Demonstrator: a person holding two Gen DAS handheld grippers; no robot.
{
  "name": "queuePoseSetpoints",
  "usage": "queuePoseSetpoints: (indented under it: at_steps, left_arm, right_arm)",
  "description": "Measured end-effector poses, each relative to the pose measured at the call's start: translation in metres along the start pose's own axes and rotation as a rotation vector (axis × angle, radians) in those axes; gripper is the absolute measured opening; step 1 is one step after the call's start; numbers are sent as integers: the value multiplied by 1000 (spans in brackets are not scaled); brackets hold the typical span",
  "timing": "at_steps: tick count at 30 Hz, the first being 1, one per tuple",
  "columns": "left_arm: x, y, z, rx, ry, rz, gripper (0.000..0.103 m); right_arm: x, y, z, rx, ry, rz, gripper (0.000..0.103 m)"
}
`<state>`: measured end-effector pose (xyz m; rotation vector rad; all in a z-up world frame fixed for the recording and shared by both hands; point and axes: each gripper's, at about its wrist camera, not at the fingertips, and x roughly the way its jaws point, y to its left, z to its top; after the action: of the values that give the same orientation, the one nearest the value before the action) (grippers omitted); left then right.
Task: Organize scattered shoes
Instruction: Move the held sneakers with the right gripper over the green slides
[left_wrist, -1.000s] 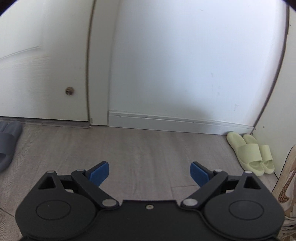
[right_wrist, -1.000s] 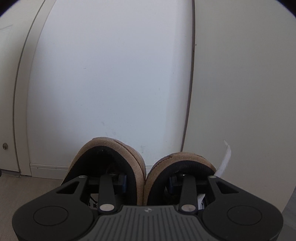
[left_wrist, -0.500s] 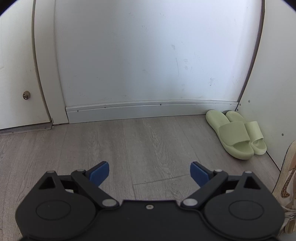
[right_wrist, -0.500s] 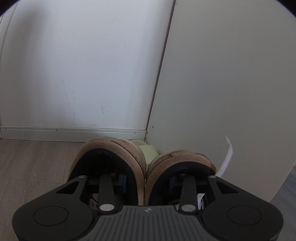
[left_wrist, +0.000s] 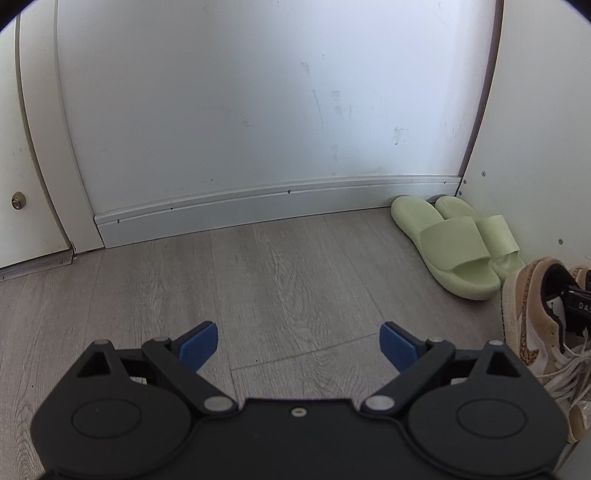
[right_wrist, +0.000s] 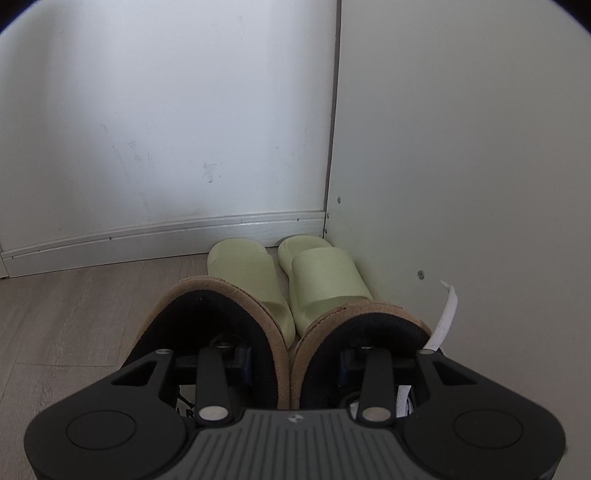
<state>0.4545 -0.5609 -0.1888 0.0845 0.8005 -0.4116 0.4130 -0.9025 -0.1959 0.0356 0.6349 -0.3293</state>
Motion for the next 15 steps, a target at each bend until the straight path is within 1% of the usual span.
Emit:
queuePoseSetpoints:
  at_steps: [2,6,15]
  left_arm:
    - [3,2,-1,-8,14,1,95]
    - [8,7,-4,-19,34,7,95]
    - [17,10,-8,-35,61,4,95]
  right_arm:
    - [14,-2,-1,-1,37,4,41]
    - [25,-3,-9,-7,102,24,41]
    - [46,-1,-12,-19,212,38,41]
